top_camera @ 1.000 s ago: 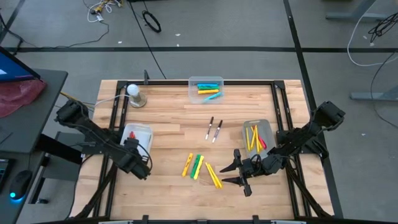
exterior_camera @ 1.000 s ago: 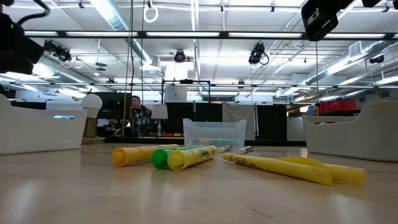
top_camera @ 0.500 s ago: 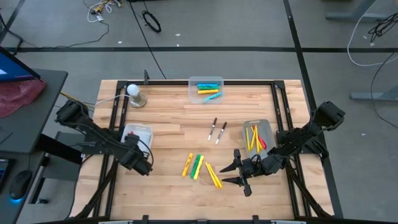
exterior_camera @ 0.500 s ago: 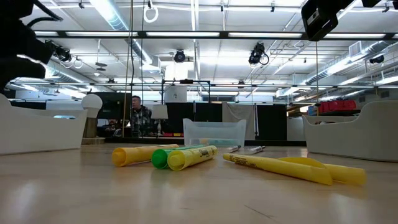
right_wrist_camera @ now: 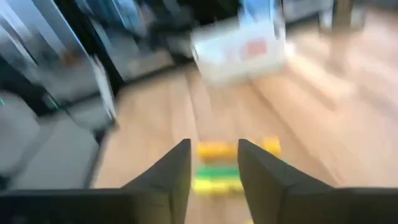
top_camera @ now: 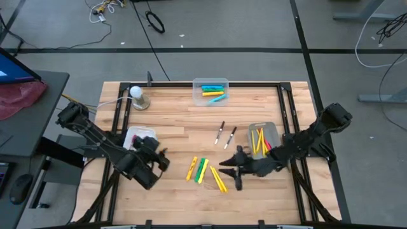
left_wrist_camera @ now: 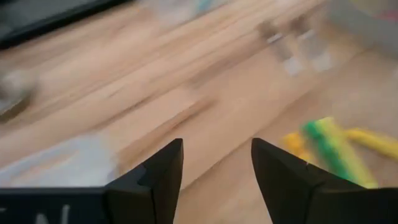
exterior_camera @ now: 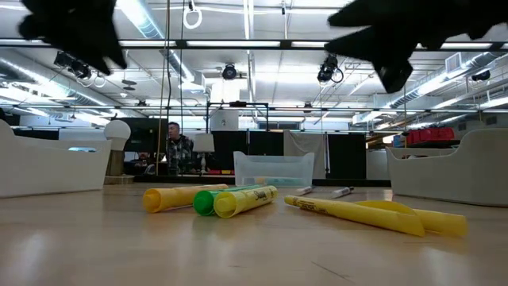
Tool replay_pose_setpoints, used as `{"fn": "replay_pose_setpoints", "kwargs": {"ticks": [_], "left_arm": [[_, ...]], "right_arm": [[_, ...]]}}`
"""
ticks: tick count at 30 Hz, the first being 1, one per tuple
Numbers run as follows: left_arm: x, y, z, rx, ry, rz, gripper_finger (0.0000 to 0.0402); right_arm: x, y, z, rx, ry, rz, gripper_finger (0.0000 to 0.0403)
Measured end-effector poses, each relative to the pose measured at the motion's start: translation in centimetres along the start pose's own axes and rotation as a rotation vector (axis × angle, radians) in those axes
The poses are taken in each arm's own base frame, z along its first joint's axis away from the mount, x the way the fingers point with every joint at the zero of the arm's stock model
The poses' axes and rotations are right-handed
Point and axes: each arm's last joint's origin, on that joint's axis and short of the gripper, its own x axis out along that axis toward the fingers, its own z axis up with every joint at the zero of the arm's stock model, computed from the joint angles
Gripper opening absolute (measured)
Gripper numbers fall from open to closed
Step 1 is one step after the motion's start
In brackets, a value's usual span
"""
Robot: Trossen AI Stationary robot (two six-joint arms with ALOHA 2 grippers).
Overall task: Pick & Place Markers
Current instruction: Adjust the marker pens on the table
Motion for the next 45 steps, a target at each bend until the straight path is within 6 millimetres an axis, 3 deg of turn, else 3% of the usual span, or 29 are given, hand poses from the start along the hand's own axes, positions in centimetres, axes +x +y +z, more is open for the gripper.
{"fn": "replay_pose_setpoints", "kwargs": {"ticks": [4,8,13,18,23,32,45], "left_arm": [[1.4,-1.8,-0.3,0.019,-0.129,-0.131,0.0186],[2.9,-2.9,-0.8,0.009,-0.217,-0.218,0.0177],[3.9,-3.2,-1.2,0.012,-0.259,-0.268,0.0174],[4.2,-2.9,-1.7,0.011,-0.265,-0.263,0.0174],[4.3,-2.9,-1.7,0.013,-0.266,-0.261,0.0174],[4.3,-2.8,-1.7,0.014,-0.275,-0.255,0.0174],[4.3,-2.9,-1.7,0.011,-0.275,-0.256,0.0174]], "right_arm": [[2.1,-1.3,2.7,-0.039,0.370,-0.207,0.0080],[2.8,-4.0,6.2,-0.089,0.692,-0.391,0.0017],[4.1,-8.8,7.8,-0.100,0.926,-0.384,0.0009],[4.6,-12.6,7.2,-0.071,1.104,-0.368,0.0004],[5.4,-14.3,5.7,-0.088,1.229,-0.330,0.0002],[6.0,-15.4,3.2,-0.164,1.414,-0.307,0.0001],[6.7,-15.9,3.3,-0.364,1.347,-0.386,0.0000]]}}
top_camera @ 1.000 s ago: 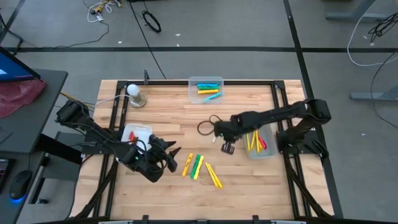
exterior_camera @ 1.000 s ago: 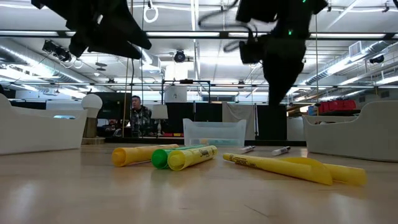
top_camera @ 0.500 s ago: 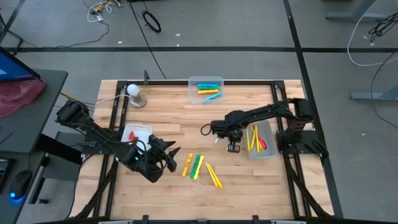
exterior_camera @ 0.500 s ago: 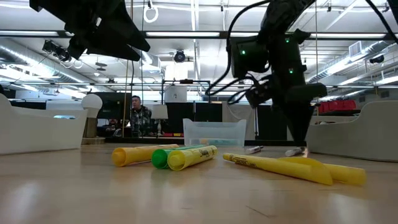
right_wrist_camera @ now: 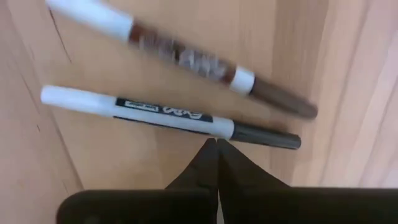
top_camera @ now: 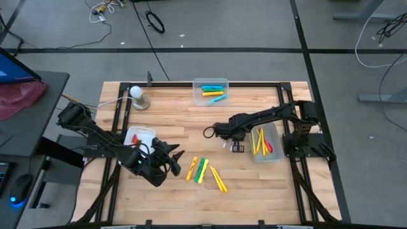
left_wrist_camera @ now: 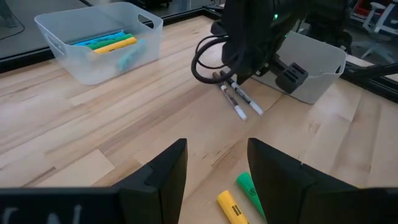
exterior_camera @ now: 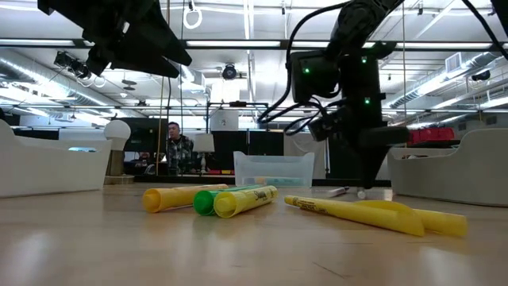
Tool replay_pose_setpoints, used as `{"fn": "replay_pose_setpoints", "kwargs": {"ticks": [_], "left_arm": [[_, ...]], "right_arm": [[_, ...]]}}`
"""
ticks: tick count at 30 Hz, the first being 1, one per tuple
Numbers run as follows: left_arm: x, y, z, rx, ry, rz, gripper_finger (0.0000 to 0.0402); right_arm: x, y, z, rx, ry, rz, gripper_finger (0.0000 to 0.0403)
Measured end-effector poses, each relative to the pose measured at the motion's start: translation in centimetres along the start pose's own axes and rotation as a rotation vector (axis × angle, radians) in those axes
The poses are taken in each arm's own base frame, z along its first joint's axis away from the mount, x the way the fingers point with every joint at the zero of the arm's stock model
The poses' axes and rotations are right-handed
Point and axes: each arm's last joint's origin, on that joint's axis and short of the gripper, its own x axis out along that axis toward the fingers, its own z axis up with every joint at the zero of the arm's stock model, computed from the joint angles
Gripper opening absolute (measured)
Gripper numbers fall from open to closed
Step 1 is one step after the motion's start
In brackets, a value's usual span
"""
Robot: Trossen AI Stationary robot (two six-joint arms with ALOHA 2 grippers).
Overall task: Pick & Place Markers
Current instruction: Adjust the marker pens on the table
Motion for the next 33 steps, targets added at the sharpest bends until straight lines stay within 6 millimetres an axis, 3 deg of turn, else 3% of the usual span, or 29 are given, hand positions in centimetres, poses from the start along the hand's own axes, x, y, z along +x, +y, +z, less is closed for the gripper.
{"fn": "replay_pose_setpoints", "kwargs": {"ticks": [24,28,33], "left_arm": [[0.1,0.0,0.0,-0.004,0.016,-0.007,0.0174],[1.2,0.5,0.5,-0.028,0.052,0.009,0.0170],[4.5,1.9,1.4,-0.029,0.116,0.080,0.0136]], "right_arm": [[-0.5,-0.1,3.1,0.067,-0.319,-0.015,0.0000],[-1.1,-0.3,3.3,0.096,-0.373,-0.063,0.0000],[-2.7,-0.1,2.5,0.159,-0.393,-0.064,0.0000]]}}
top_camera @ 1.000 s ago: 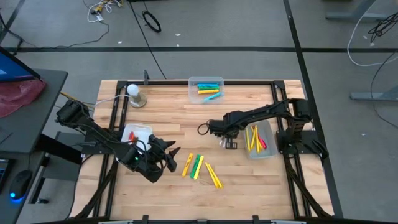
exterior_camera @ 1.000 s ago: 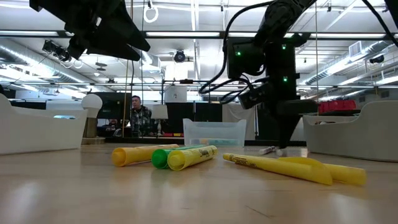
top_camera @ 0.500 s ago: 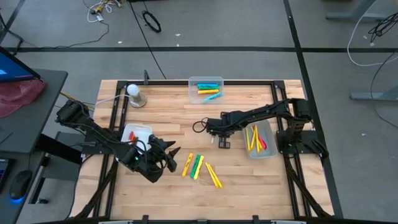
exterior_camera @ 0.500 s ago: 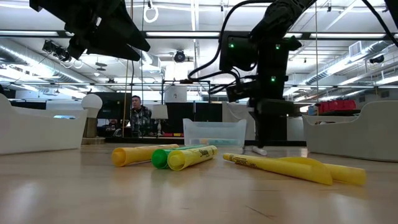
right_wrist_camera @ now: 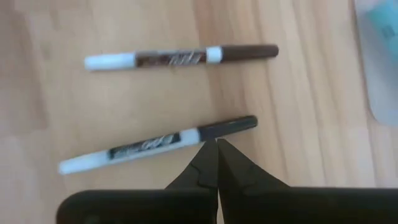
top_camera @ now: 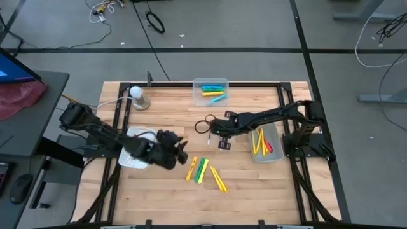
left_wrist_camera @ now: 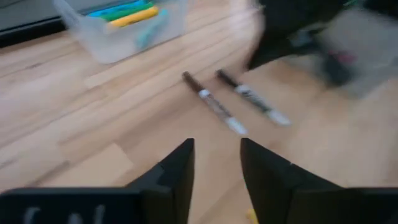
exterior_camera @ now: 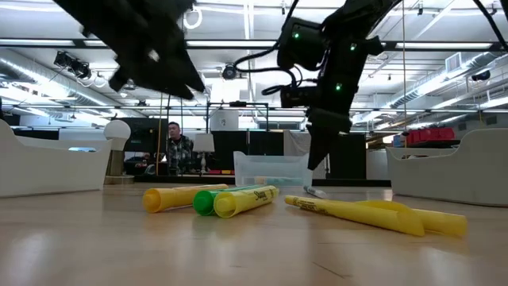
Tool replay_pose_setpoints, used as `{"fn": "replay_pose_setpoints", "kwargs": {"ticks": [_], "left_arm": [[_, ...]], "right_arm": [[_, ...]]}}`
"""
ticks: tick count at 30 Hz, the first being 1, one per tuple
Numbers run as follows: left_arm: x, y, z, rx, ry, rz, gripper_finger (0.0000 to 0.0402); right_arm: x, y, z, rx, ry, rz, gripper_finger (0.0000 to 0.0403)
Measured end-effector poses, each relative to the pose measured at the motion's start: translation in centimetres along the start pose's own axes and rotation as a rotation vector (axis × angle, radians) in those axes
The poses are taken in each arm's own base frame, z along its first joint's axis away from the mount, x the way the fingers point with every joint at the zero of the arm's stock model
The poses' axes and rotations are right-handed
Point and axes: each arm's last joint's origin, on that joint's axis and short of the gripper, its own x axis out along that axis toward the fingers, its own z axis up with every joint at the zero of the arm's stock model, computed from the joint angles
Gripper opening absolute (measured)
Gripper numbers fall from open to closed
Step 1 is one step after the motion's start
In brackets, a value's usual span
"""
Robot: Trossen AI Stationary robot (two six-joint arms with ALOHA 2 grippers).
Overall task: Pick & Place Markers
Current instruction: Adjust the marker pens on the table, then put the yellow highlighter pen into the transparent bin
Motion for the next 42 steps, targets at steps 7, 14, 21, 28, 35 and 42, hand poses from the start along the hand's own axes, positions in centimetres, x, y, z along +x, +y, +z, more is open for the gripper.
{"fn": "replay_pose_setpoints", "kwargs": {"ticks": [7,14,21,28,35,42], "left_arm": [[7.1,2.4,-0.1,0.064,0.152,0.117,0.0036],[12.8,4.5,-0.5,0.111,0.217,0.116,0.0010],[16.2,5.7,-1.4,0.173,0.241,0.063,0.0006],[16.8,5.5,-1.8,0.174,0.225,0.032,0.0004],[16.4,4.9,-2.2,0.181,0.226,0.022,0.0009],[15.9,4.2,-2.8,0.181,0.230,0.004,0.0004]], "right_arm": [[0.6,1.4,-2.1,0.015,-0.006,0.029,0.0000],[2.7,1.0,-3.9,0.122,-0.041,0.052,0.0000],[3.6,0.9,-4.3,0.188,-0.143,0.112,0.0000],[3.8,1.1,-3.9,0.195,-0.182,0.158,0.0000],[4.2,1.3,-3.5,0.236,-0.216,0.193,0.0000],[4.1,1.7,-2.8,0.250,-0.279,0.276,0.0000]]}}
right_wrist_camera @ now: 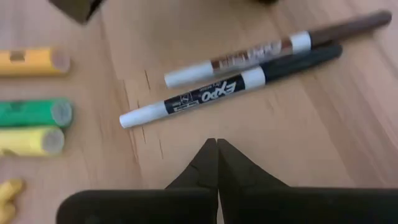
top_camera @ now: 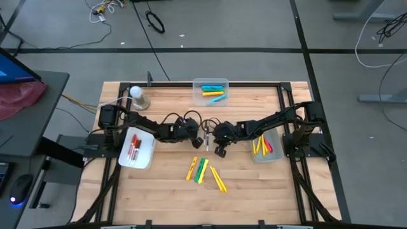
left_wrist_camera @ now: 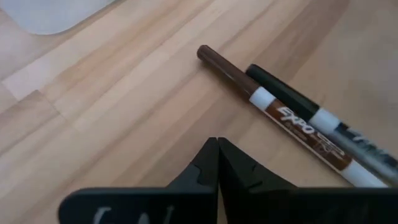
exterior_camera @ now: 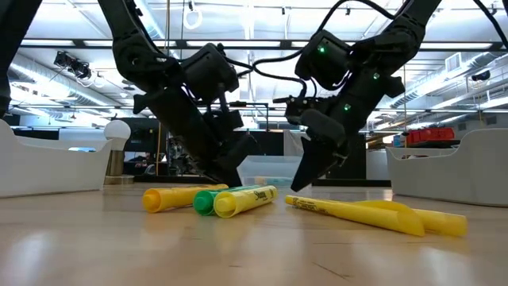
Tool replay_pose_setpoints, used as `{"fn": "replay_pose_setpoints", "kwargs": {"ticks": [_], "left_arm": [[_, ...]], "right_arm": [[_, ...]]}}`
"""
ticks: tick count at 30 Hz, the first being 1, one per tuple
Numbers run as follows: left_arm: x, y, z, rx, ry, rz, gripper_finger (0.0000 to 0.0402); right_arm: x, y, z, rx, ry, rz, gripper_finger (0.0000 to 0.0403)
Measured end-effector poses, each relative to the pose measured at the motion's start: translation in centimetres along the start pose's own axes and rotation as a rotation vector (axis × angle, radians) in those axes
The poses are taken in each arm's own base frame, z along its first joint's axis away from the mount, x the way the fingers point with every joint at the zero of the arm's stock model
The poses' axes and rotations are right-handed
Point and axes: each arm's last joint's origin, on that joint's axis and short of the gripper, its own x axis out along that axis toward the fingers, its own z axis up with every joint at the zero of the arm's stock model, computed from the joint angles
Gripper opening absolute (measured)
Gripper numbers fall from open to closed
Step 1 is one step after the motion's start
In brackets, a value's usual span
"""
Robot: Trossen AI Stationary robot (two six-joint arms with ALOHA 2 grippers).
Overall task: Pick & Place Markers
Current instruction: Put the yellow highlighter pen into the transparent bin
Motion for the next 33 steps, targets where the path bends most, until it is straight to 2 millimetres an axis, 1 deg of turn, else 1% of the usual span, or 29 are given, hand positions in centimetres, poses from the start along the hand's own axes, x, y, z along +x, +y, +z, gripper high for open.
{"fn": "replay_pose_setpoints", "kwargs": {"ticks": [5,9,11,14,18,20,23,27,31,33], "left_arm": [[-0.2,-0.3,-0.2,0.003,0.000,-0.006,0.0010],[-0.2,-0.3,-0.2,0.004,0.001,-0.004,0.0005],[-0.4,-0.3,-0.1,0.006,0.001,-0.004,0.0004],[-1.7,-0.9,0.1,0.041,0.008,-0.046,0.0005],[-4.6,-2.7,0.8,0.084,-0.065,-0.104,0.0008],[-6.3,-3.7,0.5,0.116,-0.098,-0.105,0.0005],[-9.2,-5.8,-0.6,0.157,-0.169,-0.133,0.0004],[-12.8,-8.8,-2.7,0.219,-0.233,-0.205,0.0007],[-16.1,-11.5,-4.2,0.255,-0.290,-0.264,0.0004],[-17.3,-12.1,-5.0,0.268,-0.287,-0.266,0.0004]], "right_arm": [[0.7,0.0,0.0,0.000,-0.024,0.000,0.0000],[1.1,0.0,-0.1,-0.009,-0.031,-0.011,0.0000],[0.8,0.1,-0.1,-0.025,-0.030,-0.029,0.0000],[-0.3,0.9,0.0,-0.050,-0.059,-0.090,0.0000],[-2.9,3.3,-0.1,-0.099,-0.103,-0.151,0.0000],[-4.5,4.8,-0.5,-0.122,-0.133,-0.173,0.0000],[-6.9,7.5,-1.2,-0.158,-0.210,-0.180,0.0000],[-9.7,11.4,-3.0,-0.238,-0.291,-0.093,0.0000],[-11.5,14.7,-5.2,-0.314,-0.351,-0.001,0.0000],[-12.1,15.9,-6.0,-0.317,-0.390,0.027,0.0000]]}}
